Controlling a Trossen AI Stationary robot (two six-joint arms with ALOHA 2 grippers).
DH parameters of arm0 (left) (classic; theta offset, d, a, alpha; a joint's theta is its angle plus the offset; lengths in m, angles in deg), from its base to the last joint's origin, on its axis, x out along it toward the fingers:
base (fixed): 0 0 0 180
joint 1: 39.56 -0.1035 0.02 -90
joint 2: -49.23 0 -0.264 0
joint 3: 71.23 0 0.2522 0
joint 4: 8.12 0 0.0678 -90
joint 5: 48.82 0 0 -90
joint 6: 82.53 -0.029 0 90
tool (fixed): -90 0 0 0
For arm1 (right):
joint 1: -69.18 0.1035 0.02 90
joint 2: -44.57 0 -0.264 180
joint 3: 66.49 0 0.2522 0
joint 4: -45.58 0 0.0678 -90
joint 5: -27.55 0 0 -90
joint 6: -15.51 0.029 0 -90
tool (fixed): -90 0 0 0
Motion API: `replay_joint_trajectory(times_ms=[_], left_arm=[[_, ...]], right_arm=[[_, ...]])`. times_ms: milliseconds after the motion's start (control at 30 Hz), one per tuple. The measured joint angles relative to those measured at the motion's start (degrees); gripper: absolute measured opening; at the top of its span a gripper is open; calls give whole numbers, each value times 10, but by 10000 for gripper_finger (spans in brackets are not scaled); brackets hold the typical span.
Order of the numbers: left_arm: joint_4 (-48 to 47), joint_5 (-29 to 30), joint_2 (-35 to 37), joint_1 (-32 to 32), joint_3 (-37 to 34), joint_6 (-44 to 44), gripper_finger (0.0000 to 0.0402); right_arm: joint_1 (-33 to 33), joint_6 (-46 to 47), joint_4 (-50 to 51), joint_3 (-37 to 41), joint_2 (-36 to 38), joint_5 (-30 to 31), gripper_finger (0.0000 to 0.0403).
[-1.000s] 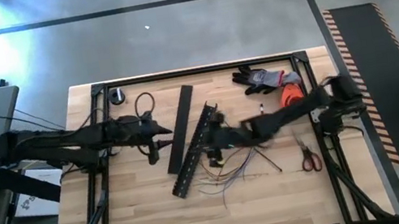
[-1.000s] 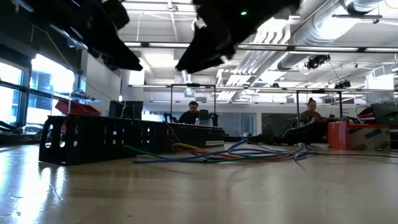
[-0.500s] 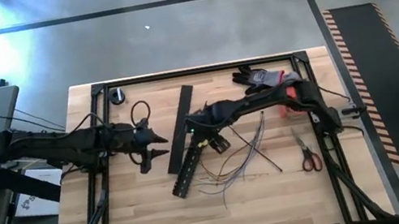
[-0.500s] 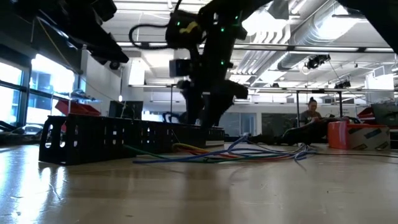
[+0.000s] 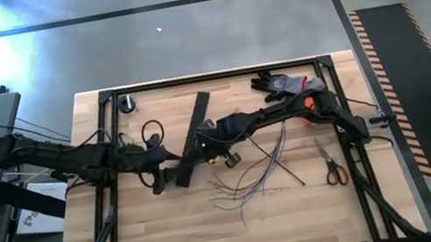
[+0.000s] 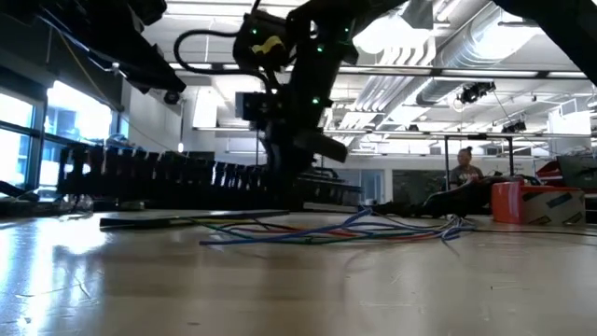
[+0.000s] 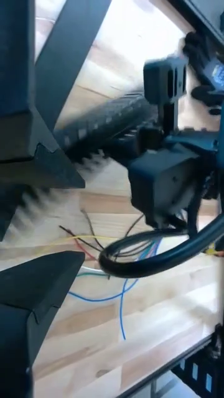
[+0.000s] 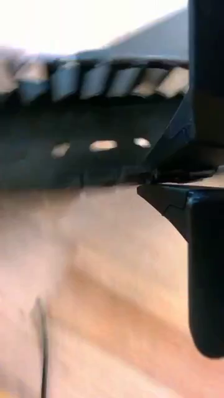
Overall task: Ziptie cables
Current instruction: Move the black cable duct to the top left of the table
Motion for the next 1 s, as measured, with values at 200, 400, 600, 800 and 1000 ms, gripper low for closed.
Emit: replay_joint_trajectory(times_ms=[200, 400, 600, 800, 1000], left_arm=[[-16, 15, 30, 2, 0, 0, 157], [-29, 33, 63, 2, 0, -1, 157], [-40, 56, 79, 2, 0, -5, 157], [-43, 59, 79, 2, 0, -4, 157], [-43, 60, 78, 2, 0, -2, 157]], right_arm=[[-19, -36, -53, -16, 0, 39, 1], [-33, 106, -18, -97, 0, 10, 0], [-56, 243, -7, -117, 1, -57, 0], [-76, 267, 10, -86, -24, -94, 0], [-89, 276, 16, -76, -23, -92, 0]])
